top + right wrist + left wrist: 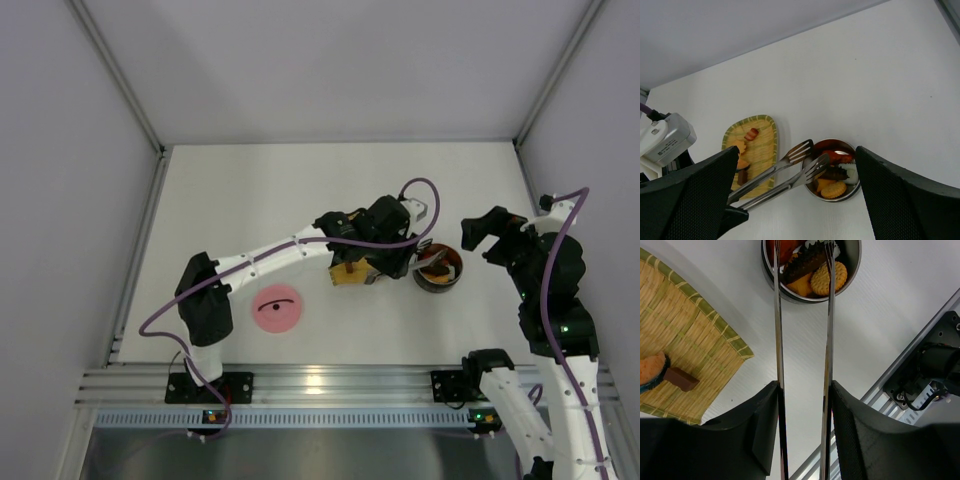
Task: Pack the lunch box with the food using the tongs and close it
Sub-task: Place the fake food in the packing box, then pick up the fake food from the plate.
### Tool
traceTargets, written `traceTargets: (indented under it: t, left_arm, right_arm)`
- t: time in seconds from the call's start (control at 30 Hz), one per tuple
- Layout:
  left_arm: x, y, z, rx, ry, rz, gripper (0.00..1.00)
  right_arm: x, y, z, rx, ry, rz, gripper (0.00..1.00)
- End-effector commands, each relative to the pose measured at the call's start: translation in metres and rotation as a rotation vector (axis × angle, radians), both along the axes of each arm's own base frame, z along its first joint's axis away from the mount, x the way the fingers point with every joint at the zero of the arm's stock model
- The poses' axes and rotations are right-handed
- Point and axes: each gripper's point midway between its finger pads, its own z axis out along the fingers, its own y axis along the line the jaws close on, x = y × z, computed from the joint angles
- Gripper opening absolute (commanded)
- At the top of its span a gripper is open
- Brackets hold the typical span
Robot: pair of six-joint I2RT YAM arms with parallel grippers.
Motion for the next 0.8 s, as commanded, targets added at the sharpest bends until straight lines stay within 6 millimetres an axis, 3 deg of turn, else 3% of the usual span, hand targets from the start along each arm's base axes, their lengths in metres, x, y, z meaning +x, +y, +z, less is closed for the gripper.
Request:
traceTargets:
  t: [0.0, 0.2, 0.33, 0.43, 0.63, 0.77]
  left_arm:
    - [0.006, -0.018, 0.037, -0.113, -0.06, -0.02, 0.49]
    - [0.01, -0.007, 0.057, -0.13, -0.111, 0.019, 0.48]
    - [0.024, 0.018, 0.082, -0.128, -0.196, 0.133, 0.48]
    - [0.039, 0.046, 0.085, -0.087, -0.223, 0.248, 0.48]
    - [0.069, 0.112, 0.059, 0.003, -0.212, 0.45, 0.49]
    - [0.08, 0.135, 0.033, 0.063, -0.19, 0.478, 0.49]
  right_arm:
    - [-0.004, -0.004, 0.007, -0.005, -0.017, -0.013, 0.98]
    - [-0.004, -0.004, 0.006, -0.005, -0.014, -0.013, 0.98]
    - [-0.005, -0.004, 0.006, -0.006, -0.015, -0.011, 0.98]
    - [-0.005, -0.003, 0.007, -0.006, -0.018, -0.01, 0.98]
    - [-0.005, -0.003, 0.009, -0.002, -0.023, -0.007, 0.98]
    - [-0.004, -0.001, 0.008, 0.004, -0.02, -0.001, 0.98]
